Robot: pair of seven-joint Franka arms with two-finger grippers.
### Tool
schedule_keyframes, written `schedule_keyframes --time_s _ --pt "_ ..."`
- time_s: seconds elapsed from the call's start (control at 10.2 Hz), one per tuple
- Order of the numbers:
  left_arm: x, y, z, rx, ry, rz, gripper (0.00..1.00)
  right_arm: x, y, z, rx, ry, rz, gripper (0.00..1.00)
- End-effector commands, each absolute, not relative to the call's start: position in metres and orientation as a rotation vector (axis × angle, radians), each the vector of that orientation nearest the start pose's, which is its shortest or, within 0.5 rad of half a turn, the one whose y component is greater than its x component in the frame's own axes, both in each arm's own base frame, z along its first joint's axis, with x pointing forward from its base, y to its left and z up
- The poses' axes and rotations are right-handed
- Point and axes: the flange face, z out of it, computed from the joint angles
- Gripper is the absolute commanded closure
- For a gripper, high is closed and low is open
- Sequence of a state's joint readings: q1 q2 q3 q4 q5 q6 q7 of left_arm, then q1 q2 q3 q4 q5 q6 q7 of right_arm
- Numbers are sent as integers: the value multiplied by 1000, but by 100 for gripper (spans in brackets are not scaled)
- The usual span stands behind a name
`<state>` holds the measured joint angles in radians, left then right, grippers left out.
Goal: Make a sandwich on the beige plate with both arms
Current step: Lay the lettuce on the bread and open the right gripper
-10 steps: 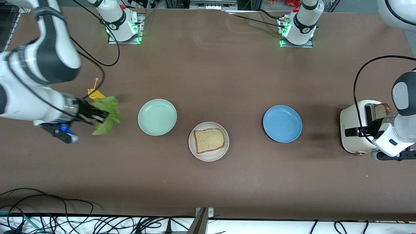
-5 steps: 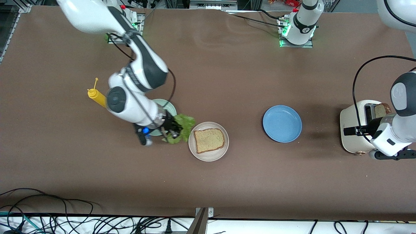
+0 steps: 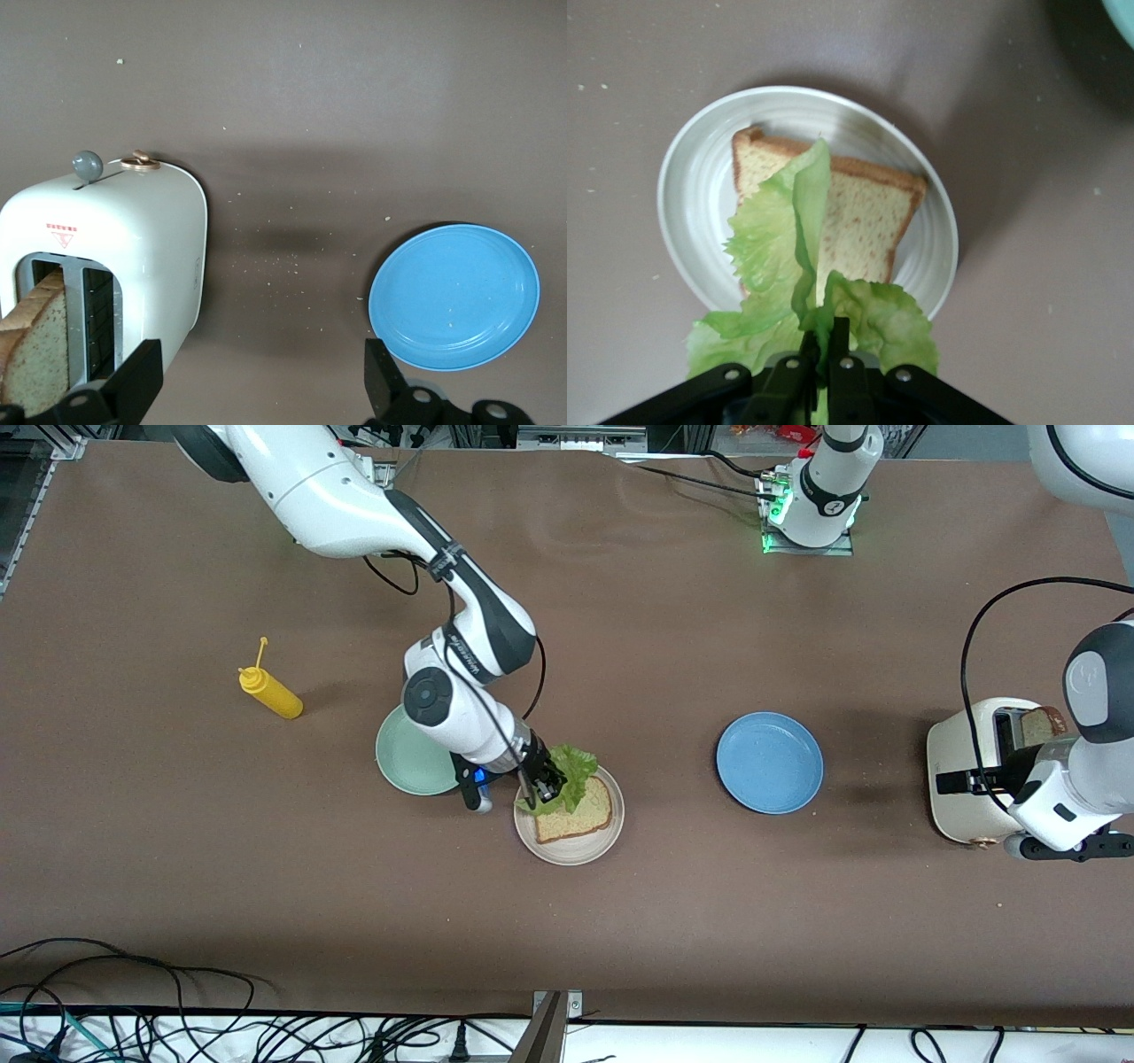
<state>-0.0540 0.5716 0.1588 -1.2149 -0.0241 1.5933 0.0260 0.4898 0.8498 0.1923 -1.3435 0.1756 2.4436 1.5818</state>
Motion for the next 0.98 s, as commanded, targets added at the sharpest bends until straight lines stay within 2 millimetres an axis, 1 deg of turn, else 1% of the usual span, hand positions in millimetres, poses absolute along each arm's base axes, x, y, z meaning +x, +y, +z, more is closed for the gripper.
schedule_keyframes --time_s 0.0,0.2,0.29,0.39,0.49,0.59,0.69,0.79,0.88 --pt "692 45 439 -3042 -92 301 0 617 463 241 -2414 1433 111 100" --pt "692 46 439 -3042 -97 301 0 616 464 230 -2469 1374 27 100" --pt "692 46 439 -3042 -97 301 0 613 469 228 -2506 1323 -29 100" --pt "692 46 439 -3042 -97 301 0 611 471 227 -2535 1289 -66 100" --pt "692 46 439 -3042 -97 301 0 612 470 228 -2531 1293 -65 100" --pt "692 46 439 -3042 -97 301 0 612 469 227 -2527 1299 -61 88" --pt "692 46 439 -3042 -96 298 0 612 468 224 -2527 1303 -57 58" --pt "692 46 439 -3042 -96 298 0 612 468 224 -2527 1303 -57 43" --pt "692 46 439 -3042 -96 298 0 613 469 225 -2525 1303 -58 20"
